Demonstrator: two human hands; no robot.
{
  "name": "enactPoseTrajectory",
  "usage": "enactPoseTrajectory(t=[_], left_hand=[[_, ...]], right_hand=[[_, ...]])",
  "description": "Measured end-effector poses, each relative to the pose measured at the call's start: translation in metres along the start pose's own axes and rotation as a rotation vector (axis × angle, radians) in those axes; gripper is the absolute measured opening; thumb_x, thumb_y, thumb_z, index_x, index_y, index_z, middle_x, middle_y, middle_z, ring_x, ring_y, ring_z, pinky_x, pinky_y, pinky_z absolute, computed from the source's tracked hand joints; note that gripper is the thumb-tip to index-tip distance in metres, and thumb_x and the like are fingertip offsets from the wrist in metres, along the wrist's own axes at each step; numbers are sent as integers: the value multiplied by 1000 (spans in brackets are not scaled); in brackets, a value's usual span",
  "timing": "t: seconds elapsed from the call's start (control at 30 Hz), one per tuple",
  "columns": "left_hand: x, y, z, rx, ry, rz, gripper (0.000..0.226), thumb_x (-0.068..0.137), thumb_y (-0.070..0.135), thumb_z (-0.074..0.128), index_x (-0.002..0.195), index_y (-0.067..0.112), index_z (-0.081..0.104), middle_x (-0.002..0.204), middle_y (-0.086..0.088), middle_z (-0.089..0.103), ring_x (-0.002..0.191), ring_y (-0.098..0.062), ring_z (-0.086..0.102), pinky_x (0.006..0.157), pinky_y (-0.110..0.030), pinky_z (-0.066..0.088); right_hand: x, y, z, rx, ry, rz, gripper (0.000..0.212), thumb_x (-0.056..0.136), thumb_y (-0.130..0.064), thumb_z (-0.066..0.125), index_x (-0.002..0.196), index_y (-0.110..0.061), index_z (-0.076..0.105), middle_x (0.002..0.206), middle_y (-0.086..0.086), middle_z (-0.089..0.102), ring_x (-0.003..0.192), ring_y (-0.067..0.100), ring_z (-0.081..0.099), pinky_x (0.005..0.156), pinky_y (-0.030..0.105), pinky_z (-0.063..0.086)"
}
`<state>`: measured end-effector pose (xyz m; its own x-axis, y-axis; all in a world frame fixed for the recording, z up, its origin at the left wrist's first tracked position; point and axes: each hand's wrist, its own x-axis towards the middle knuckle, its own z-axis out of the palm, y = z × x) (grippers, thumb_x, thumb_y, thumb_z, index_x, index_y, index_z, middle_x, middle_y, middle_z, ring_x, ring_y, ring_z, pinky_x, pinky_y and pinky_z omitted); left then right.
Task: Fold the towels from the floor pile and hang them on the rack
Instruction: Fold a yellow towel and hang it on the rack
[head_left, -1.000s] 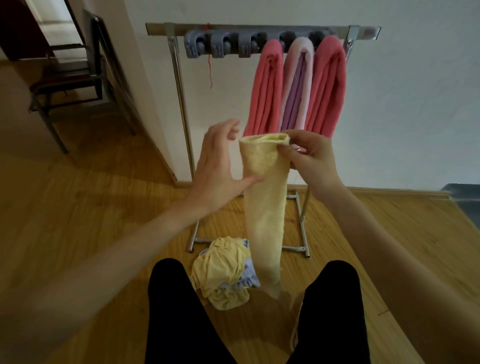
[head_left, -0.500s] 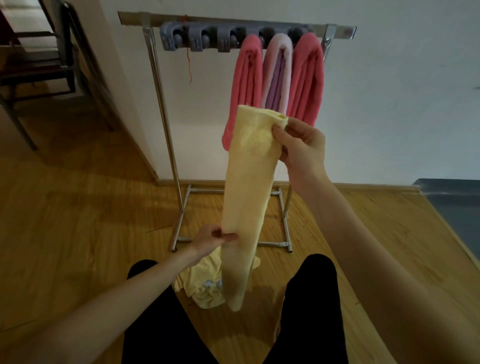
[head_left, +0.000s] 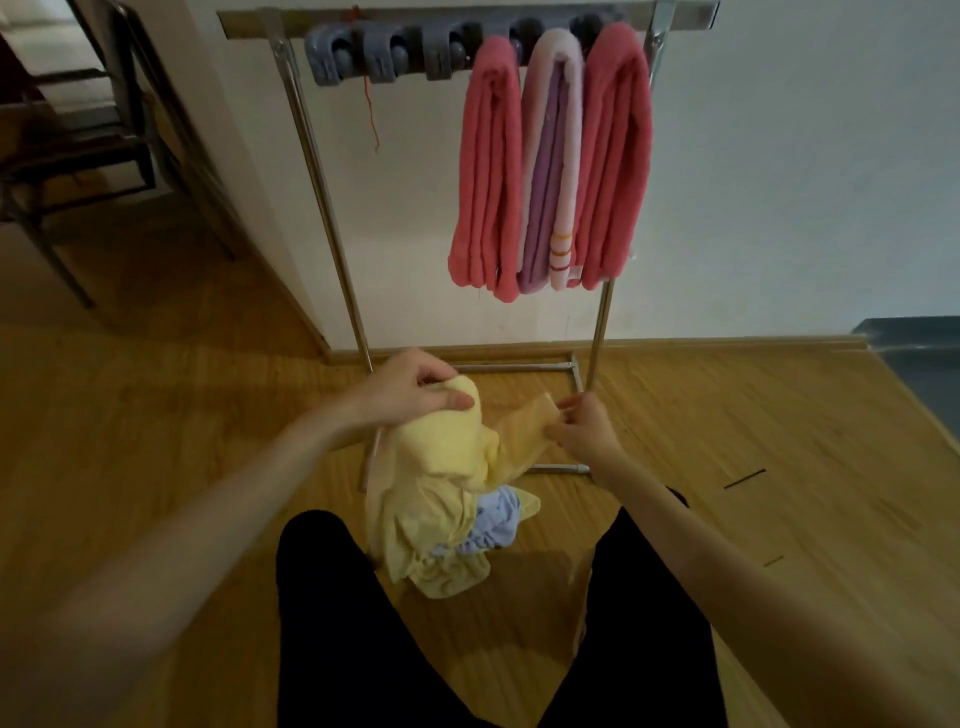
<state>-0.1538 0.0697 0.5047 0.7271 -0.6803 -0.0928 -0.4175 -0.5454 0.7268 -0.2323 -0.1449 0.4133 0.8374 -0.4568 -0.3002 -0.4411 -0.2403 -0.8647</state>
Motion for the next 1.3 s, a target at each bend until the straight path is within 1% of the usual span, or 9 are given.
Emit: enactPoseTrajectory(t=[0.13, 0.23, 0.33, 0.43, 0.57, 0.7, 1.03, 1.23, 1.3], left_hand=[[-8, 35, -31, 110, -220, 71, 16, 84, 22, 70, 92, 9, 74, 86, -7, 69, 78, -15, 63, 65, -24, 48], [-7, 51, -43, 128, -291, 116, 17, 85, 24, 68, 92, 10, 74, 82, -6, 68, 75, -14, 63, 63, -19, 47], [-1, 57, -46, 154, -294, 173, 25, 85, 27, 68, 92, 4, 73, 85, -19, 66, 79, -31, 61, 64, -34, 46], [3, 63, -47, 158, -303, 182, 26, 85, 28, 67, 93, 3, 73, 88, -21, 66, 82, -35, 61, 66, -40, 47], [3, 65, -49, 154, -294, 169, 17, 85, 25, 68, 94, 13, 75, 87, -6, 71, 82, -22, 64, 68, -29, 49], [3, 61, -54, 149, -274, 154, 21, 84, 30, 68, 95, 13, 74, 88, -11, 70, 83, -28, 64, 68, -38, 52], [6, 38, -71, 96, -97, 182, 50, 77, 50, 67, 86, 0, 72, 79, -25, 64, 71, -38, 60, 56, -27, 41], [9, 39, -113, 9, -87, 165, 26, 92, 27, 58, 118, 25, 58, 91, -10, 67, 79, -29, 63, 67, -25, 50], [14, 46, -128, 74, -125, 155, 20, 97, 22, 51, 113, 31, 58, 101, 4, 65, 86, -14, 63, 70, -23, 54]], right_hand=[[-5, 8, 10, -163, -213, 49, 40, 83, -2, 63, 118, -6, 44, 110, 12, 53, 95, 23, 56, 81, 36, 52], [-7, -1, 11, -513, -193, -167, 34, 95, -10, 46, 129, -5, 41, 128, 14, 47, 116, 26, 46, 93, 34, 39], [-14, -25, 11, 22, -185, -292, 28, 100, -11, 38, 122, -5, 55, 126, 11, 58, 120, 26, 52, 96, 33, 43], [-24, -50, 4, 538, -514, -265, 36, 91, -7, 40, 122, 2, 56, 123, 17, 61, 117, 29, 56, 104, 44, 41], [-31, -65, -4, 534, -819, -361, 46, 78, -12, 48, 120, 5, 54, 115, 19, 60, 109, 29, 57, 99, 39, 42], [-28, -71, -13, 318, -741, -437, 28, 82, -12, 70, 103, 4, 63, 100, 16, 65, 96, 27, 62, 91, 40, 48], [-10, -104, -68, 92, -650, -556, 14, 90, -21, 61, 91, -7, 60, 82, 3, 60, 76, 17, 58, 70, 27, 48], [12, -131, -88, -144, -405, -684, 6, 92, -12, 58, 94, -12, 53, 77, 4, 48, 69, 11, 46, 62, 26, 41], [15, -157, -91, -300, -353, -813, 14, 91, -4, 56, 99, -13, 49, 76, 6, 45, 66, 9, 42, 60, 24, 39]])
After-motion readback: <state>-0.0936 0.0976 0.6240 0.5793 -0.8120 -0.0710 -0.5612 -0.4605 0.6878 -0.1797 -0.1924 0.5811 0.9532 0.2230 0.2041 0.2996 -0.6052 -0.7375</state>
